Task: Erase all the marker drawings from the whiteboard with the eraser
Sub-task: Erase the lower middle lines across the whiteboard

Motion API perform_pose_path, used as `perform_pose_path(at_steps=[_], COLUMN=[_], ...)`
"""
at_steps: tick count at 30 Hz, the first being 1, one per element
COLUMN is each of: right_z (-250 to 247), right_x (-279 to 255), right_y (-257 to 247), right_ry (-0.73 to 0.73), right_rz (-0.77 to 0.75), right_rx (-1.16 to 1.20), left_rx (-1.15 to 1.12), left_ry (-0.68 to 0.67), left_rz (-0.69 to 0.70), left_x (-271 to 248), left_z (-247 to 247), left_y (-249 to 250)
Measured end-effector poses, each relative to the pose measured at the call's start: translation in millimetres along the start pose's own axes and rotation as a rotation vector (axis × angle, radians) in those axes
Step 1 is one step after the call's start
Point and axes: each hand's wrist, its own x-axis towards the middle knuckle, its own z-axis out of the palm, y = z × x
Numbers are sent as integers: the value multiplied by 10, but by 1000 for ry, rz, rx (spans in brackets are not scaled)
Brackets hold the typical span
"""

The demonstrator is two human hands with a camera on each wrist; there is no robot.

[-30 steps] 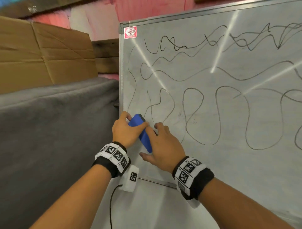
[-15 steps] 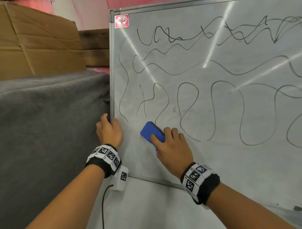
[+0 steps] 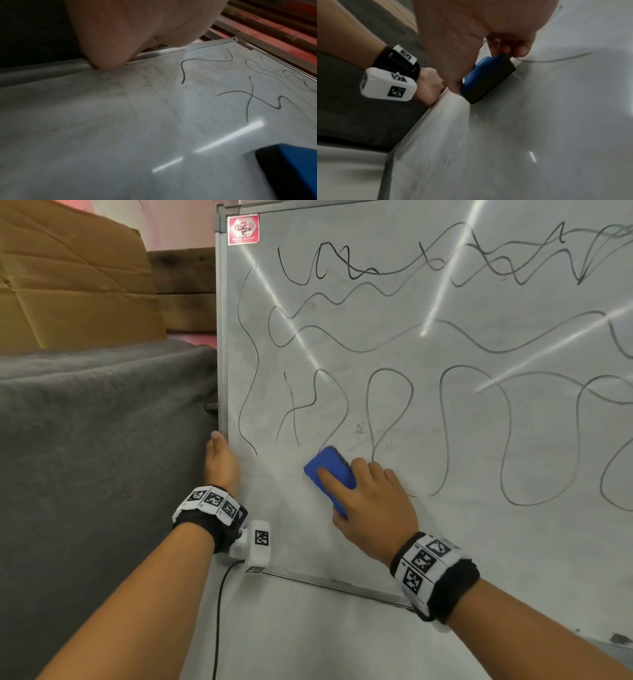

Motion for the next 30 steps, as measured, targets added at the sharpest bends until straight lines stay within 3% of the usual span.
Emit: perform_pose_path(at_steps=[7,13,20,23,27,30], right_z=[128,44,-44,-109,-62,-127], right_x=[-149,20,-444,-397,-681,-696], right_y=[-96,-75,190,315,346,458], right_ry=[-92,-4,-25,-11,-107,-86], right_rz=[-93,-24,-40,6,-123,-88], right_rx=[19,39,37,22,12,24], left_rx=[-104,-134,-119,-105,-35,12], left_ry=[-46,-26,-56,-45,-36,-40], left_rz=[-92,-103,-120,-113,-85,-44], left_x=[34,86,28,40,-1,-82], left_z=[-54,-59,-72,-54,-37,-32], left_y=[-37,-77,-24,-35,-48,-37])
